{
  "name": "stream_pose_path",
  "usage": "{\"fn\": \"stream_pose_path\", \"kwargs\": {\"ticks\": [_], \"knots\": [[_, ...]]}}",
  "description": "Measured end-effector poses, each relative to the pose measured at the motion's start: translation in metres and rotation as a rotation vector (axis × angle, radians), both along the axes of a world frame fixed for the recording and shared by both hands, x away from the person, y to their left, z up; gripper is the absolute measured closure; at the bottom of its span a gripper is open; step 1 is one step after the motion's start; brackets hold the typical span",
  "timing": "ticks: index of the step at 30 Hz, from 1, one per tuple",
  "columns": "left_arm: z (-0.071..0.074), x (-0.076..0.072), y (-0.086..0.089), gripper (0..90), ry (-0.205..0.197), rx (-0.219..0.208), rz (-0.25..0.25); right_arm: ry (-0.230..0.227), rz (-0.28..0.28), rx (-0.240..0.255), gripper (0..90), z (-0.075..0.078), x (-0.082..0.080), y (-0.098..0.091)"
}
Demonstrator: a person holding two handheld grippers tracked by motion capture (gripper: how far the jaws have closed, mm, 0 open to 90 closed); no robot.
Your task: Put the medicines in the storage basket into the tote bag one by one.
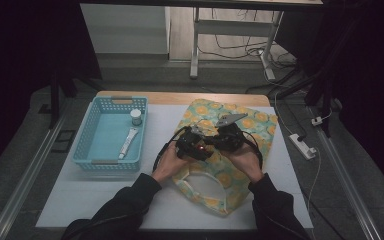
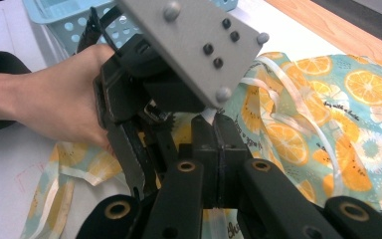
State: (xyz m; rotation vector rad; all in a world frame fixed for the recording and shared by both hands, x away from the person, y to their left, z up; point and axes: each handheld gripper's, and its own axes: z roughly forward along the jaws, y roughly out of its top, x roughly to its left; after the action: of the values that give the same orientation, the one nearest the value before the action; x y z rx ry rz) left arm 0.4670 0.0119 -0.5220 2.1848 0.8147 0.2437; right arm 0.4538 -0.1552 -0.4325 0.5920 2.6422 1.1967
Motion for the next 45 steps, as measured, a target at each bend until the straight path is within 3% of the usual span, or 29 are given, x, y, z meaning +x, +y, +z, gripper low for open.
{"fn": "stream_pose_path", "kwargs": {"ticks": [5,15,23,45], "knots": [[0.005,0.000,0.003,13.1,0.005,-0.034,0.016,0.000,-0.004,0.006,90.0,0.001,0.001,-0.003],[0.020,-0.008,0.015,9.2,0.080,-0.071,-0.042,-0.007,-0.010,0.022,90.0,0.006,0.000,-0.008],[0.028,-0.017,0.018,4.2,0.124,-0.083,-0.057,-0.011,-0.010,0.026,90.0,0.008,0.000,-0.010],[0.056,-0.036,0.050,0.0,0.106,-0.137,-0.072,-0.014,-0.006,0.029,90.0,0.009,-0.001,-0.011]]}}
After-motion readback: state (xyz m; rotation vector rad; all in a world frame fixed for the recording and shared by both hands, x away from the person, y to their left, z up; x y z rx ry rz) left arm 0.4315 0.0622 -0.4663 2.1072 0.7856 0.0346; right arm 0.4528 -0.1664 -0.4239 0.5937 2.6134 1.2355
